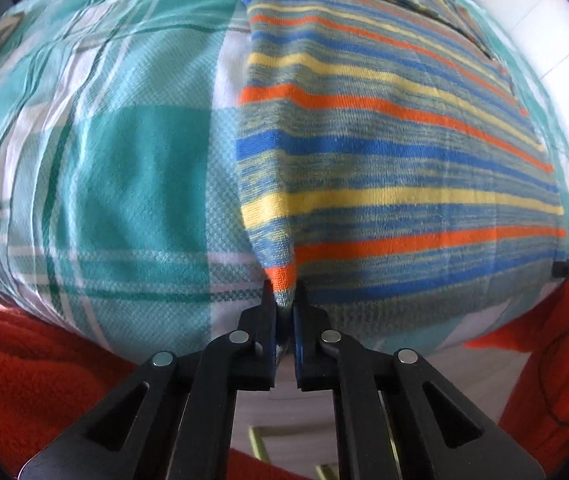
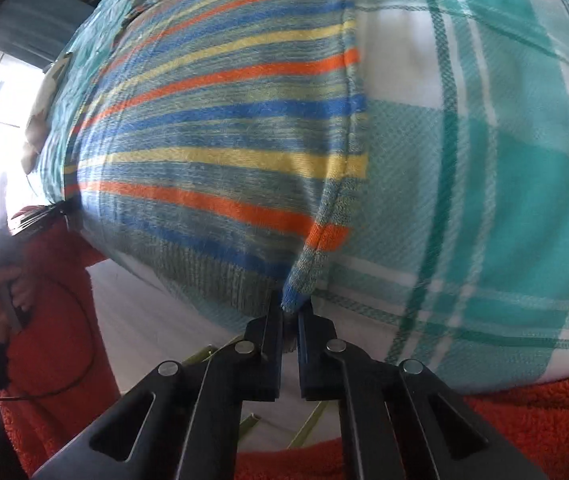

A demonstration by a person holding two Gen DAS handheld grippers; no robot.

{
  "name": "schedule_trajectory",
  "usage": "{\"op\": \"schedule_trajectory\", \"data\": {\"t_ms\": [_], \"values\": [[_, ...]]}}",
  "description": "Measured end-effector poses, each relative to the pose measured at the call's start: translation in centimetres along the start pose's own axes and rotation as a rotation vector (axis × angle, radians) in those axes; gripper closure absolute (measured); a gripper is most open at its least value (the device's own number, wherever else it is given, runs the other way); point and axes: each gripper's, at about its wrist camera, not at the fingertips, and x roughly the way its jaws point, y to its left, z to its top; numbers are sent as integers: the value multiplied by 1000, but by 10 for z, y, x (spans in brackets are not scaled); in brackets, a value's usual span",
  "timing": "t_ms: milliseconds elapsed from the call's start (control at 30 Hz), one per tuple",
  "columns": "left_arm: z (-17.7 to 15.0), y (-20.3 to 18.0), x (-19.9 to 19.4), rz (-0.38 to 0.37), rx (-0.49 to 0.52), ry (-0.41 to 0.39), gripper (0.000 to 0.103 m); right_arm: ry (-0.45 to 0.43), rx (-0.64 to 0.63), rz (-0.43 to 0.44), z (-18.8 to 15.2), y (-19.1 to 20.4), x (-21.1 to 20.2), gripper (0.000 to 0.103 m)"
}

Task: Fold small clothes
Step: 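Move both tools to the sweater hem and grasp it, then lift the hem with both tools and fold it onto the collar, release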

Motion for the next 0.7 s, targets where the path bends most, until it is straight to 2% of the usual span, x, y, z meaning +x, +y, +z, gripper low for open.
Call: {"op": "schedule_trajectory", "data": {"t_ms": [67,133,200,267,333,433,533,600,667,700], "values": [[1,9,-9,-80,-49,-1,99,-18,4,43,2,0,-8,97],[8,20,-21,-182,-106,-14,99,-80,39,119,8,-5,-27,97],[26,31,-37,-268,-146,-57,99,-148,69,195,21,-12,-48,97],[55,39,-49,-313,-167,-104,100,-224,89,245,39,-18,-68,97],[89,43,-56,-327,-172,-144,99,-296,101,273,69,-26,-85,97],[160,49,-56,-303,-148,-201,99,-392,97,245,128,-36,-103,97],[238,51,-45,-276,-144,-232,99,-476,109,221,199,-43,-107,97],[290,49,-38,-251,-134,-299,97,-527,144,223,256,-58,-107,97],[330,54,-30,-192,-142,-394,82,-607,170,235,303,-65,-104,96],[350,56,-18,-154,-157,-381,45,-656,175,228,323,-70,-101,90]]}}
